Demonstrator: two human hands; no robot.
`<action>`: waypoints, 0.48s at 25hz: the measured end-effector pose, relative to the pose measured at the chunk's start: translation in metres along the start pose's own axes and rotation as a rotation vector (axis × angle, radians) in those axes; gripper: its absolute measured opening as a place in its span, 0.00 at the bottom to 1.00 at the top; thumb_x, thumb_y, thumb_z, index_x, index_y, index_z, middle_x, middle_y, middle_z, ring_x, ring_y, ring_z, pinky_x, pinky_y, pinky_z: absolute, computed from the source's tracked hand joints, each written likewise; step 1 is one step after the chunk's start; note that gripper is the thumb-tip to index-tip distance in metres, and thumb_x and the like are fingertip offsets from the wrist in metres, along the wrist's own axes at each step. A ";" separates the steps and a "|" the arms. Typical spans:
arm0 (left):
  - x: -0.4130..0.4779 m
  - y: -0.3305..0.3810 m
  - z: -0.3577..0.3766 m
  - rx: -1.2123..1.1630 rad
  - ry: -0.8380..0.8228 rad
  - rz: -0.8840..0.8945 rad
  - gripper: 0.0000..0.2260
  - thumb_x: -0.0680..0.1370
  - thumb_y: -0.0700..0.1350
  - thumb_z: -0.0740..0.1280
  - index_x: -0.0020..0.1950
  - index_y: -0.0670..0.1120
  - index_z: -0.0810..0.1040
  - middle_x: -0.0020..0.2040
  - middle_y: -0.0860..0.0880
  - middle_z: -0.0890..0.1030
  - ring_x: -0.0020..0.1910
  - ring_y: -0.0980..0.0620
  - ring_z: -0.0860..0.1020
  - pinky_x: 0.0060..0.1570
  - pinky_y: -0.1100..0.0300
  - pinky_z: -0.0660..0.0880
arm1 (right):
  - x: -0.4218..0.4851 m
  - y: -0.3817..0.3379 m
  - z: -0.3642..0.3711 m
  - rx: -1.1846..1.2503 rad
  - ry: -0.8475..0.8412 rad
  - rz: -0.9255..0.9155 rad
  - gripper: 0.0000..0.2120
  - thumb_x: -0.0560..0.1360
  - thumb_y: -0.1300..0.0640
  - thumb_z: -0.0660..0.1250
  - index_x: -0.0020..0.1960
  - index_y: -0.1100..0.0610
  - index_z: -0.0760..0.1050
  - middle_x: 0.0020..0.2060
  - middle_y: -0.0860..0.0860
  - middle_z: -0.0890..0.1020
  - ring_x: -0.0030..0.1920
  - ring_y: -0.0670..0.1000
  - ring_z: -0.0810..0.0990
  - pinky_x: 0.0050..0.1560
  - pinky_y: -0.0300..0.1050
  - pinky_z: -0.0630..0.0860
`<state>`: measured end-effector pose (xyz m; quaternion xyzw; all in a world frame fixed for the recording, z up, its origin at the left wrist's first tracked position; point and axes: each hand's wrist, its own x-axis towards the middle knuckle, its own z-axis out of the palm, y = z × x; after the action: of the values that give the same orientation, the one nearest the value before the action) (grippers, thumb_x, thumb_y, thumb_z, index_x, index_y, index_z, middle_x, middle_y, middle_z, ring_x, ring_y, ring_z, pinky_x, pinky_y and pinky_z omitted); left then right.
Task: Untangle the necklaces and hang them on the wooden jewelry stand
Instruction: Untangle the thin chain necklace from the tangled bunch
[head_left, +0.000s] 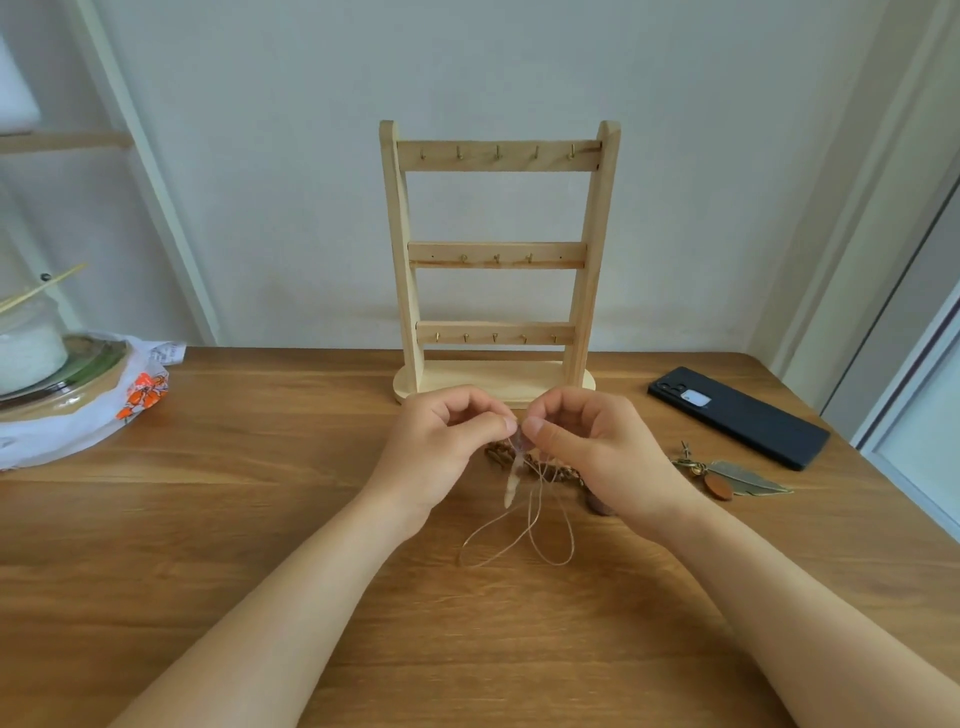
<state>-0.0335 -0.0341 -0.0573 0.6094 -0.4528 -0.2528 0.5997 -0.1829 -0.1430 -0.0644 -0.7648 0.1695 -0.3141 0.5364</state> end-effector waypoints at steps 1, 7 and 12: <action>0.001 0.001 0.001 -0.071 -0.002 -0.040 0.06 0.75 0.36 0.71 0.39 0.44 0.85 0.35 0.50 0.81 0.35 0.58 0.76 0.38 0.66 0.71 | 0.001 -0.001 0.000 0.101 -0.014 0.044 0.07 0.81 0.62 0.65 0.49 0.65 0.80 0.41 0.56 0.85 0.43 0.53 0.83 0.47 0.44 0.80; 0.005 0.003 -0.003 -0.284 0.002 -0.096 0.02 0.73 0.39 0.75 0.40 0.45 0.86 0.38 0.45 0.83 0.37 0.52 0.78 0.39 0.62 0.71 | 0.001 -0.002 0.001 0.367 -0.178 0.152 0.10 0.79 0.66 0.66 0.59 0.69 0.75 0.50 0.62 0.84 0.51 0.60 0.83 0.53 0.54 0.81; 0.002 0.000 -0.005 -0.037 0.032 0.067 0.03 0.72 0.37 0.76 0.43 0.43 0.87 0.40 0.48 0.87 0.44 0.48 0.84 0.47 0.59 0.80 | -0.001 -0.002 0.002 0.270 -0.138 0.153 0.11 0.75 0.61 0.71 0.54 0.67 0.77 0.45 0.60 0.84 0.45 0.57 0.85 0.43 0.47 0.83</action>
<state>-0.0283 -0.0334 -0.0556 0.5868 -0.4586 -0.2310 0.6261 -0.1827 -0.1403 -0.0629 -0.6903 0.1463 -0.2391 0.6670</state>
